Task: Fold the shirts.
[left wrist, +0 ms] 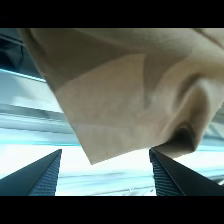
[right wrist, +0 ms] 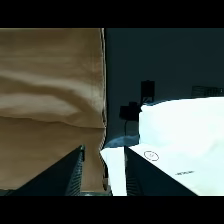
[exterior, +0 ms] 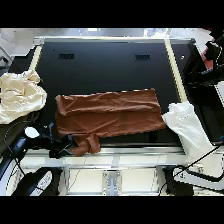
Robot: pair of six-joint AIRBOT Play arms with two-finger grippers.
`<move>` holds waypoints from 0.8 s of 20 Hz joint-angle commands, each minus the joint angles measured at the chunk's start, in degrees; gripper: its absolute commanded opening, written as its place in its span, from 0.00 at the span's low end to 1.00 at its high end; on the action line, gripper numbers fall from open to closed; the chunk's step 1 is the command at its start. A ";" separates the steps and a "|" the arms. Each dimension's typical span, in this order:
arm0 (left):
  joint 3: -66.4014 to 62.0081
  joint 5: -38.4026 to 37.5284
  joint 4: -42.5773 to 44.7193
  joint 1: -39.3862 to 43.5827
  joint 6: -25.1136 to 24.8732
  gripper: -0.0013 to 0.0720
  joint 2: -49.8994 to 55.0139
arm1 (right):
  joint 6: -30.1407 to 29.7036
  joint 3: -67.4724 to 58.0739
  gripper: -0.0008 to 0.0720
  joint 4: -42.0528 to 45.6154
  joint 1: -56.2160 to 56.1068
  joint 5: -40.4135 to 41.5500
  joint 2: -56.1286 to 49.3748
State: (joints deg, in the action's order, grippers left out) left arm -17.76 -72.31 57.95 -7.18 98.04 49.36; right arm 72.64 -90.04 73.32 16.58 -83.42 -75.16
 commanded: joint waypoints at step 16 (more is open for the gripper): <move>-0.07 9.35 -6.16 6.95 -3.15 0.03 5.42 | -0.94 0.15 0.35 -0.81 1.53 1.62 6.80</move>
State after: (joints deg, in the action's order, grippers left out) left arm -17.69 -62.35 53.19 -0.69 94.96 56.55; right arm 72.23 -90.04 70.65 17.28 -82.19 -71.24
